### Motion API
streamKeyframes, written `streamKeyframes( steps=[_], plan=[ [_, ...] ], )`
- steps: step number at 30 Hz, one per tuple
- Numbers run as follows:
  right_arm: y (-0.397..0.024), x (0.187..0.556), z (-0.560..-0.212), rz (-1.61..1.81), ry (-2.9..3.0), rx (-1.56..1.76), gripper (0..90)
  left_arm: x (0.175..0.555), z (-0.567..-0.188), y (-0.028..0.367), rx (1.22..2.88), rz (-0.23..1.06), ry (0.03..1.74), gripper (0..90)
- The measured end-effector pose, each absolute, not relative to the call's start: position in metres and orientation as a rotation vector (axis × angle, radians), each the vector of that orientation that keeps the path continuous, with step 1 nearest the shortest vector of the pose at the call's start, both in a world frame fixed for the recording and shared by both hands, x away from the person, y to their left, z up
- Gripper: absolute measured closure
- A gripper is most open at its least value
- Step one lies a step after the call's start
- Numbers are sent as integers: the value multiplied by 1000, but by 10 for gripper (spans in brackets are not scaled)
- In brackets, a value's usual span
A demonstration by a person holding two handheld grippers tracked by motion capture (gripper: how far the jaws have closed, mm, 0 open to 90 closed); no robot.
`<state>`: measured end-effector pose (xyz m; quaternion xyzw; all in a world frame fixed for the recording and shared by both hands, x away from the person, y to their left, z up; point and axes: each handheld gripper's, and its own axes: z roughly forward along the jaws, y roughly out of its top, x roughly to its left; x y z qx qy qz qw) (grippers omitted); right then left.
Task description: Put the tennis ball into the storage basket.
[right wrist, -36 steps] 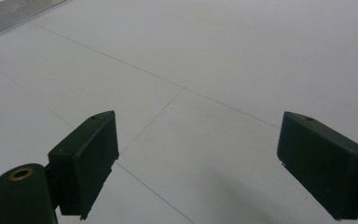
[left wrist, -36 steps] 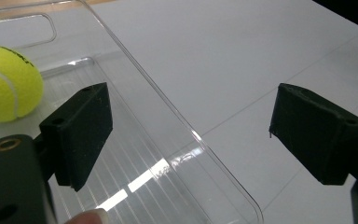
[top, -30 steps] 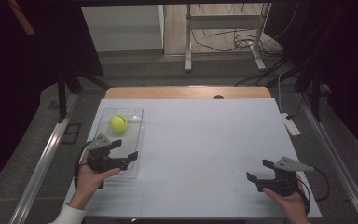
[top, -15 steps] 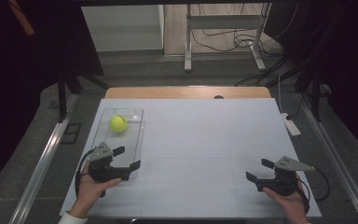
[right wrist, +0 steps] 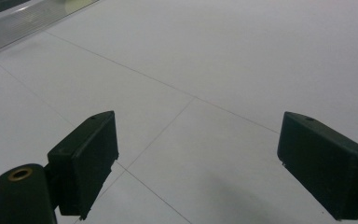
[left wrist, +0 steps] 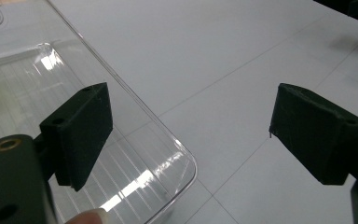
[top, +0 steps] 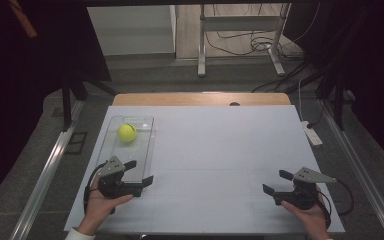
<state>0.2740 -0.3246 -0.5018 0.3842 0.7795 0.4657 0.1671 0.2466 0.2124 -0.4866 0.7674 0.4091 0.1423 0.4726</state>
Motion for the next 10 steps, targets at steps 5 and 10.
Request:
streamKeyframes(
  steps=[5, 10],
  plan=[
    [-325, 275, -502, 1325, 2217, 1091, 125, 247, -488, 213, 1878, 347, 1004, 137],
    [-326, 275, -502, 1336, 2215, 1093, 125, 247, -488, 213, 1880, 345, 1010, 137]
  ],
)
